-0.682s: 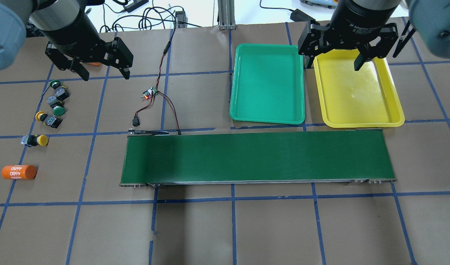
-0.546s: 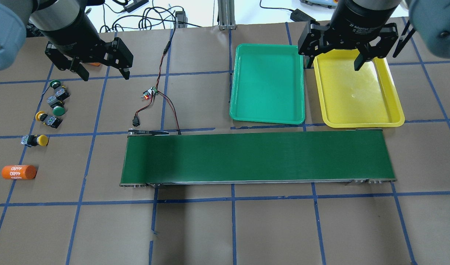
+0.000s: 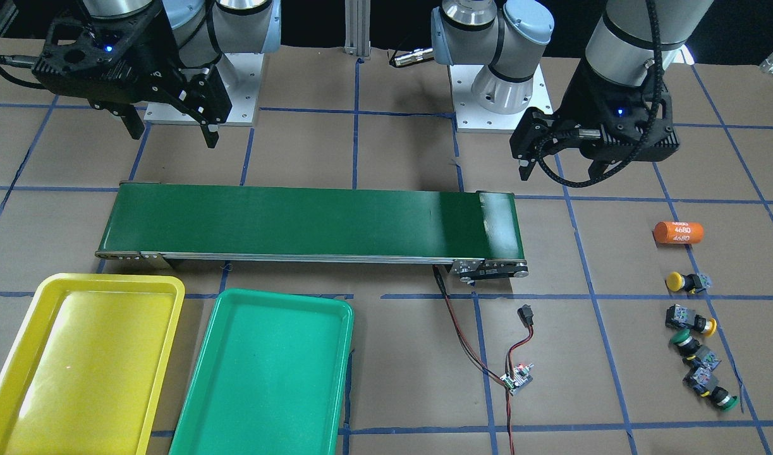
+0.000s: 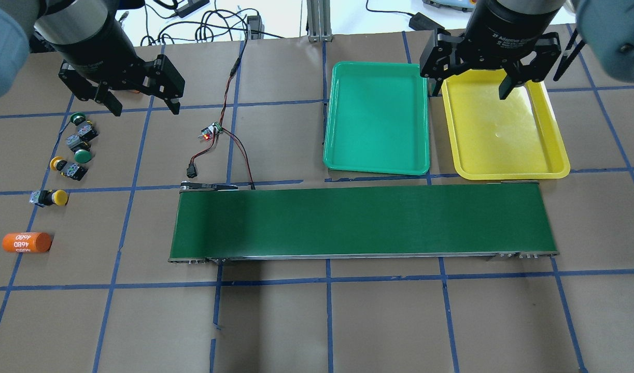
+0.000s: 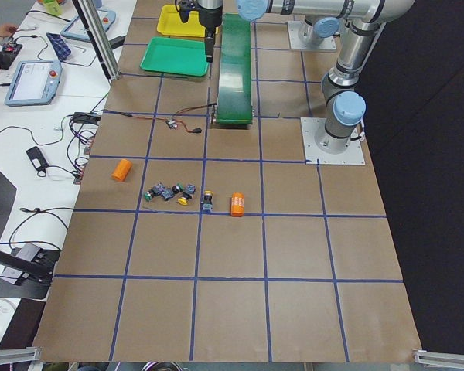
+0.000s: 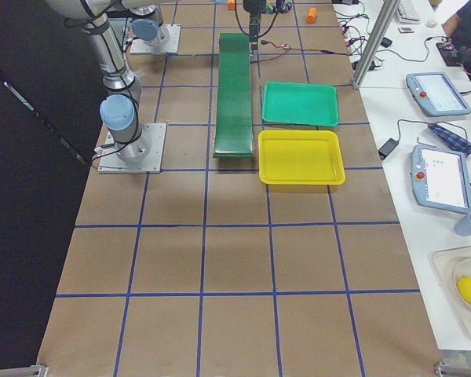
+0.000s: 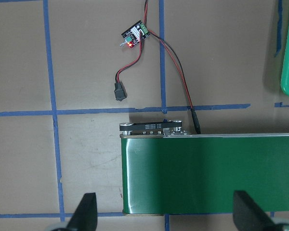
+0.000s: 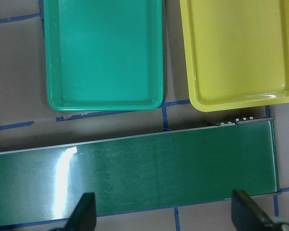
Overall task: Sort buttons by color to trays
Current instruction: 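Move the left gripper toward the plain orange cylinder on the table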
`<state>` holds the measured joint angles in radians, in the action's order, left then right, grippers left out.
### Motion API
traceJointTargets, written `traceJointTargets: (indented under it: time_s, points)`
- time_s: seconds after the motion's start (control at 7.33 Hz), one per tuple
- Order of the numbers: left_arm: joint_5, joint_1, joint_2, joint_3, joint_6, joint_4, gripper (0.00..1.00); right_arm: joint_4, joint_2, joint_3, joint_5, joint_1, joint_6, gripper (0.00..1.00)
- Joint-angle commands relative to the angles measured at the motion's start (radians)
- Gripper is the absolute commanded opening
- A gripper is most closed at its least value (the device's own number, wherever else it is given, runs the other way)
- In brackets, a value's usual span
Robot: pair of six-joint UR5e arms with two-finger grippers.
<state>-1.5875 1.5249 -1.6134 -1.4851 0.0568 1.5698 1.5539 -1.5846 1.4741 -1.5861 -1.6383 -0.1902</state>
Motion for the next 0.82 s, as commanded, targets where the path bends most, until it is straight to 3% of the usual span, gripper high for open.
traceJointTargets:
  time_s: [0.0, 0.27, 0.41, 0.68]
  points:
    - [0.015, -0.014, -0.043, -0.006, 0.0, -0.004, 1.0, 0.0, 0.0, 0.0, 0.0, 0.0, 0.0, 1.0]
    - [0.004, -0.025, -0.119, 0.02, 0.038, -0.058, 1.0, 0.0, 0.0, 0.0, 0.0, 0.0, 0.0, 1.0]
    - [0.012, -0.035, -0.211, 0.04, 0.056, -0.18, 1.0, 0.0, 0.0, 0.0, 0.0, 0.0, 0.0, 1.0]
    - [0.014, -0.159, -0.4, 0.173, 0.249, -0.246, 1.0, 0.0, 0.0, 0.0, 0.0, 0.0, 0.0, 1.0]
